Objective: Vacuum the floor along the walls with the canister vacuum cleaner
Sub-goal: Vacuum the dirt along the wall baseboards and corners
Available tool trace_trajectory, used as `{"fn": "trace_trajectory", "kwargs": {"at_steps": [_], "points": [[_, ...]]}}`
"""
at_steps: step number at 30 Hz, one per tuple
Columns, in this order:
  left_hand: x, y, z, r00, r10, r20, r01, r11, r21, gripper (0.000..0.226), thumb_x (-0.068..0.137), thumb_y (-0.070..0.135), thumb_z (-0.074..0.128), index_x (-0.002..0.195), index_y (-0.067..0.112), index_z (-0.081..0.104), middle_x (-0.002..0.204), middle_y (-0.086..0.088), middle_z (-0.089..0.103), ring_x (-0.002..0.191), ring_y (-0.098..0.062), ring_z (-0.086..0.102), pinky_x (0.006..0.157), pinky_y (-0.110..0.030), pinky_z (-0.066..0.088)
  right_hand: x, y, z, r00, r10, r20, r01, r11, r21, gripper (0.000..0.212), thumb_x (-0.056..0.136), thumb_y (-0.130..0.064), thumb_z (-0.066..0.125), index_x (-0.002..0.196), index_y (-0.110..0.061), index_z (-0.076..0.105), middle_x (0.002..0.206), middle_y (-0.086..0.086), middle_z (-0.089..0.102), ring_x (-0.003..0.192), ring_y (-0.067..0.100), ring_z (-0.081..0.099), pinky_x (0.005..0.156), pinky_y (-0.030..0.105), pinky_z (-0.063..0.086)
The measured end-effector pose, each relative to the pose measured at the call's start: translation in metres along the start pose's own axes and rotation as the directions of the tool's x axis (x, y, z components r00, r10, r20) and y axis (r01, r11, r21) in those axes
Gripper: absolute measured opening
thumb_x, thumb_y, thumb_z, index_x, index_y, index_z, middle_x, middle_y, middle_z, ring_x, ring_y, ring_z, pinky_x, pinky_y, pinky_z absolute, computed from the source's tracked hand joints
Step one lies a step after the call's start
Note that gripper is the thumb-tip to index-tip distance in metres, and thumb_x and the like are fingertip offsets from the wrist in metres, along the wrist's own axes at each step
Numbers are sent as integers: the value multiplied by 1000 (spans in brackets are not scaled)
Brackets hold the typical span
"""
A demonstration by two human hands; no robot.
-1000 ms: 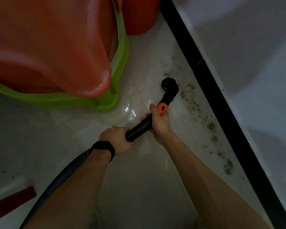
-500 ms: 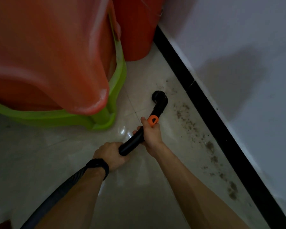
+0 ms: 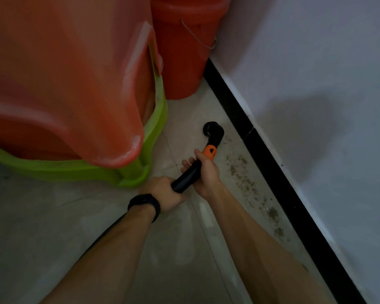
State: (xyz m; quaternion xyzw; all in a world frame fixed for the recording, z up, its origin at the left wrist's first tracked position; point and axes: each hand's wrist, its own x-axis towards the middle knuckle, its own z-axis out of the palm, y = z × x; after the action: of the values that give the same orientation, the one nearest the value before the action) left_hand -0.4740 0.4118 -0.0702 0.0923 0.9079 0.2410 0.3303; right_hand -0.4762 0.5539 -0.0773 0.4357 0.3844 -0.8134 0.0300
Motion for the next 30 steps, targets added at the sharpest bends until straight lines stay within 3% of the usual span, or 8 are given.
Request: {"fn": "trace_trajectory", "kwargs": {"at_steps": [4,6,11,17,21,25,30], "points": [[11,15,5,999,36,35,-37,999,10,9,74,40,65,76,33,61,76,5,61,68,-16,60,57,-26,48,12,-9,-6,998,32,-46,-28,995,96,25,98,-23,68,80,-13,54,63,0,52,50,14,54,55,30,52],[15,20,11,997,56,53,-58,998,38,13,76,40,64,84,31,61,80,5,61,72,-17,61,60,-27,49,20,-11,-9,993,1,-115,8,997,79,26,97,-22,69,79,-15,50,57,-3,48,45,11,48,48,28,47],[24,23,20,992,119,-34,-116,990,80,19,81,40,63,92,28,54,89,3,63,77,-18,61,56,-27,41,34,-15,-15,983,-44,-176,50,998,32,25,96,-22,70,81,-15,50,57,-2,48,44,12,47,47,27,45],[30,18,28,979,128,-160,-121,991,54,27,84,38,59,106,23,52,100,0,60,86,-21,60,64,-31,49,47,-26,2,979,-127,-160,107,986,-127,28,100,-25,66,81,-12,51,59,3,49,47,15,48,48,29,48],[30,8,21,988,53,-142,-63,996,-69,20,79,33,65,95,27,56,91,3,63,79,-19,61,65,-31,52,47,-17,18,976,-178,-122,150,966,-210,29,102,-26,65,81,-11,51,58,3,49,45,15,49,50,31,49],[33,-1,5,989,-11,-146,-30,962,-272,21,74,28,73,74,33,53,75,6,62,71,-18,61,59,-25,48,41,-25,34,995,-95,12,95,978,-188,23,101,-22,66,89,-10,51,65,4,51,51,16,54,56,34,53],[36,15,-9,994,30,-109,-59,960,-272,22,74,27,77,77,31,55,75,5,60,68,-14,57,52,-22,40,45,-46,26,999,-32,31,38,980,-198,19,102,-23,64,105,-7,54,74,3,54,58,17,59,62,36,57]]}}
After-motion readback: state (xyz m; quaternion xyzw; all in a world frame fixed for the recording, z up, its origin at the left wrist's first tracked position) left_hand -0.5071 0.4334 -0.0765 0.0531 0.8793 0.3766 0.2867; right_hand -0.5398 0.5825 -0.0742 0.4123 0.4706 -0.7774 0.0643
